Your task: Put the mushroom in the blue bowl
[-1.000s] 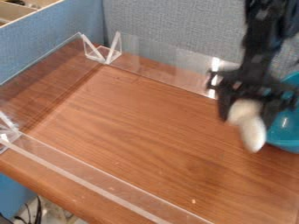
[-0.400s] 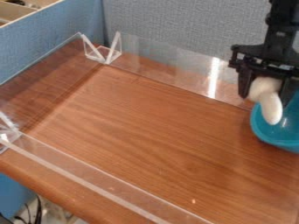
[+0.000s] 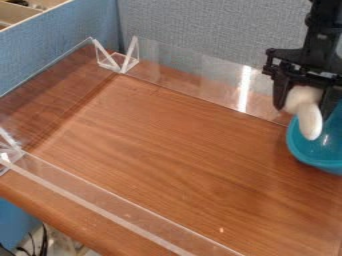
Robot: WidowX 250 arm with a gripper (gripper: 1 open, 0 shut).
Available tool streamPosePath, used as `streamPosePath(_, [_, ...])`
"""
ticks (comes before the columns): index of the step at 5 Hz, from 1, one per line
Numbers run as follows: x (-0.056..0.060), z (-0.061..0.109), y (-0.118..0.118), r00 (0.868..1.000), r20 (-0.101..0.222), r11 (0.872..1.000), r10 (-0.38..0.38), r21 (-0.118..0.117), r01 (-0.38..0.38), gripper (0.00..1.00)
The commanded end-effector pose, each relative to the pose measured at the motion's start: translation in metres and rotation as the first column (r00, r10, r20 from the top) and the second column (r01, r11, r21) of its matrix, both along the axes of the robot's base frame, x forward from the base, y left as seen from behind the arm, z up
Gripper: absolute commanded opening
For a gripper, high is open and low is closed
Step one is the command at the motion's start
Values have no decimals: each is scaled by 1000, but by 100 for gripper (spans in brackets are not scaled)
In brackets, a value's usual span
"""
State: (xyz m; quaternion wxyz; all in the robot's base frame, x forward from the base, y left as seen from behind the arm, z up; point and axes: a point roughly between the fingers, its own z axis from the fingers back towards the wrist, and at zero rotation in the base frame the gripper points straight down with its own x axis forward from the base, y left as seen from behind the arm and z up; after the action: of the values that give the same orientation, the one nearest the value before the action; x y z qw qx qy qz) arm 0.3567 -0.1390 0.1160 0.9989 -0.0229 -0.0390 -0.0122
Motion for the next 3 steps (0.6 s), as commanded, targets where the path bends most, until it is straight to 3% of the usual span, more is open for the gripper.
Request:
streamPosePath(1, [11, 20, 1, 998, 66, 1000, -3, -15, 4, 0])
streamPosePath(3, [16, 18, 0, 997, 66, 1000, -26, -2, 26, 0])
